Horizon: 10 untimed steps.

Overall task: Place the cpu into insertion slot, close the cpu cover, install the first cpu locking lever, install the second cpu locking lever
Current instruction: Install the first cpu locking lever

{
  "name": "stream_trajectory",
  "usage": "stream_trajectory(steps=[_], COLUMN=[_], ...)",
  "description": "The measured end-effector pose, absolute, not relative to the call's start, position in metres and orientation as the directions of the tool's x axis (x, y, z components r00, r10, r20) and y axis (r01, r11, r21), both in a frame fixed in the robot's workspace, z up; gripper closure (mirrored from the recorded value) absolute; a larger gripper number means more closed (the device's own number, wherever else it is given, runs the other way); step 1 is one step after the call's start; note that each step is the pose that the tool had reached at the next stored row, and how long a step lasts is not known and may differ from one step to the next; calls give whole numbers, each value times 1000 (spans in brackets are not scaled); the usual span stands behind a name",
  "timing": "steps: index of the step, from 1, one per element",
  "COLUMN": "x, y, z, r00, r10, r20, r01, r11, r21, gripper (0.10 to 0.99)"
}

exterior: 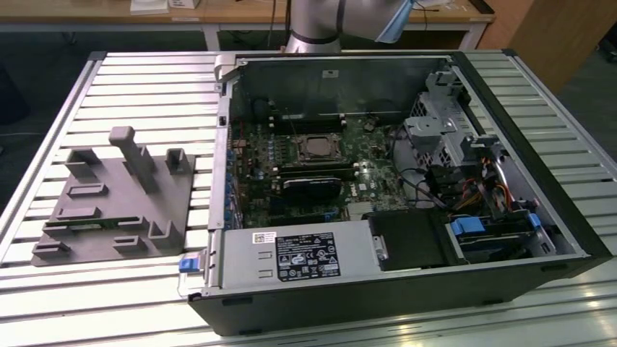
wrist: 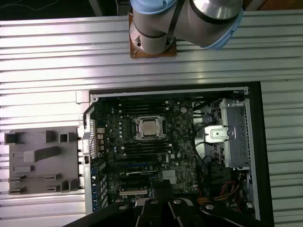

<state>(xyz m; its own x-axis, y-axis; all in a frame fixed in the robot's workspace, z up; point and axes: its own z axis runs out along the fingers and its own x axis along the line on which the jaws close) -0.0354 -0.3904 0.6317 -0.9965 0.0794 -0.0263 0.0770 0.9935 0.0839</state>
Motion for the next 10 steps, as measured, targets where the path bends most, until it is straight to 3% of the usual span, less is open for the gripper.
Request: stream_trajectory(steps=[10], x=[-35], y=[-399], z=[613], r00=[-996], r10=[79], r20=[-26], r01=[77], r11=[993], r21=[84], gripper=[980])
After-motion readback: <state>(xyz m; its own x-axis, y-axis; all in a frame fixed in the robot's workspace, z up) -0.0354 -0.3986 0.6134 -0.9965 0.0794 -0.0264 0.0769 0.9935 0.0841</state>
